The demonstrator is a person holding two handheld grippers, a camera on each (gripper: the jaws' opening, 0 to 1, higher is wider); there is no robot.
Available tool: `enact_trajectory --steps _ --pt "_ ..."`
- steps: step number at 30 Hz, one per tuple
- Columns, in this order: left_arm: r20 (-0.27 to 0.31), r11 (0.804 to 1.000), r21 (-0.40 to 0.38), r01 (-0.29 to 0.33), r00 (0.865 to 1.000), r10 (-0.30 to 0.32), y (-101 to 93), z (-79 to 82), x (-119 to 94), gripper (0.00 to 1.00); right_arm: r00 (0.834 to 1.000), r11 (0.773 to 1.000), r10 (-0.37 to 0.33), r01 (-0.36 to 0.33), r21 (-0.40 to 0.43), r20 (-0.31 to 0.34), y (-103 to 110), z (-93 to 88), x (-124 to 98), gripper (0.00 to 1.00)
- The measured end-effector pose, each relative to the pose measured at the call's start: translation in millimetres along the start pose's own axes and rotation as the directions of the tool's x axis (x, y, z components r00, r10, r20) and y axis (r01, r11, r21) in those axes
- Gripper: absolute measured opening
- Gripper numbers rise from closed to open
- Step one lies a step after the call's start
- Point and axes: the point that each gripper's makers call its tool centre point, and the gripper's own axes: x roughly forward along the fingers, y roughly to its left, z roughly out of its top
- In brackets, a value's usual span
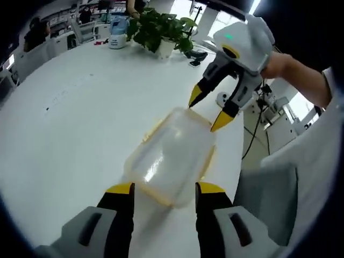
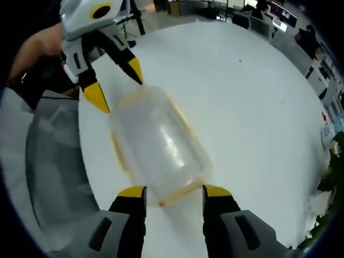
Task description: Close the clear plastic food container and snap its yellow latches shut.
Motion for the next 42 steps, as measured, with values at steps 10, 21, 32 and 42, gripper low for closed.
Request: enact_trajectory --steps 10,21,32,42 --pt "-0.040 0.987 0.162 -0.013 0.999 0.020 -1.5 -1.0 1.1 0.45 1.000 0.995 0.009 -0.010 -0.096 -0.011 2.2 4.5 -0.4 0.40" --pt "-0.060 0.958 0.284 -0.022 0.997 0.040 -1.8 2.7 5.2 0.44 1.000 0.982 0.018 -0.021 -0.189 -0.017 4.3 8.9 3.2 0.38" --pt "-0.044 0.940 0.342 -0.014 0.999 0.031 -6.6 10.7 9.2 0.43 0.999 0.976 0.029 -0.025 -0.216 0.015 7.1 21.0 5.7 0.38" --pt "-0.026 0.932 0.361 -0.009 0.999 0.020 -12.3 19.9 16.7 0.42 0.998 0.968 0.051 -0.037 -0.248 0.049 14.8 35.1 10.2 0.37"
